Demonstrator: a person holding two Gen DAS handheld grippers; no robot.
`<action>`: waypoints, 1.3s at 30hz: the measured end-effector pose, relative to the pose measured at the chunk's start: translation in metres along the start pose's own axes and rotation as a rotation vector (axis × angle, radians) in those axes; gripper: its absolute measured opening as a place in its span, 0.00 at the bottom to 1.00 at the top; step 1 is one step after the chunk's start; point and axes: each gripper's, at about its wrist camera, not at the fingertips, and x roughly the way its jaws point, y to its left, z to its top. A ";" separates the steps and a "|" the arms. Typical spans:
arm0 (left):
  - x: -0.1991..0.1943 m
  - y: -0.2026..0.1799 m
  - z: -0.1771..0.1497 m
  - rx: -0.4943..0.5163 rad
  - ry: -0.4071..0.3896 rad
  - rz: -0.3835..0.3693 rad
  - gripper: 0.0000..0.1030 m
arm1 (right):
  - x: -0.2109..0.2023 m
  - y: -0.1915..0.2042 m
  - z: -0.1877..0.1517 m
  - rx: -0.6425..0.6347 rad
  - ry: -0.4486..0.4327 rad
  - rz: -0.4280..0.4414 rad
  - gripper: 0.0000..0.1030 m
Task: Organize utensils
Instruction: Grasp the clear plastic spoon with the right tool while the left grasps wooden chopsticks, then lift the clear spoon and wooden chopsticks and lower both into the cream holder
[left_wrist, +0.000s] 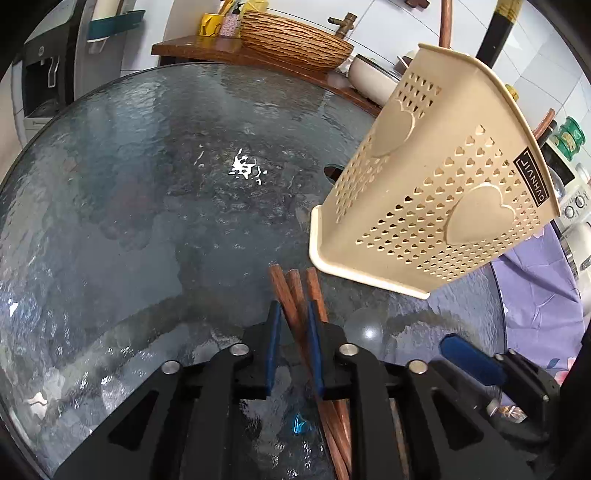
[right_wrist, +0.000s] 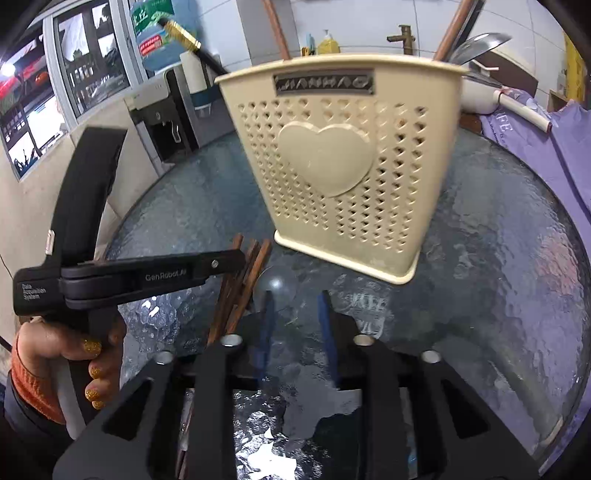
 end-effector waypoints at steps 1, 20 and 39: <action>0.000 0.000 0.002 -0.001 -0.002 0.003 0.25 | 0.002 0.003 0.000 0.000 -0.001 0.005 0.39; -0.009 0.012 0.009 -0.001 -0.037 -0.012 0.07 | 0.036 0.009 0.003 0.034 0.074 -0.007 0.39; -0.025 0.034 0.007 -0.039 -0.069 0.005 0.07 | 0.071 0.039 0.023 0.075 0.116 -0.004 0.39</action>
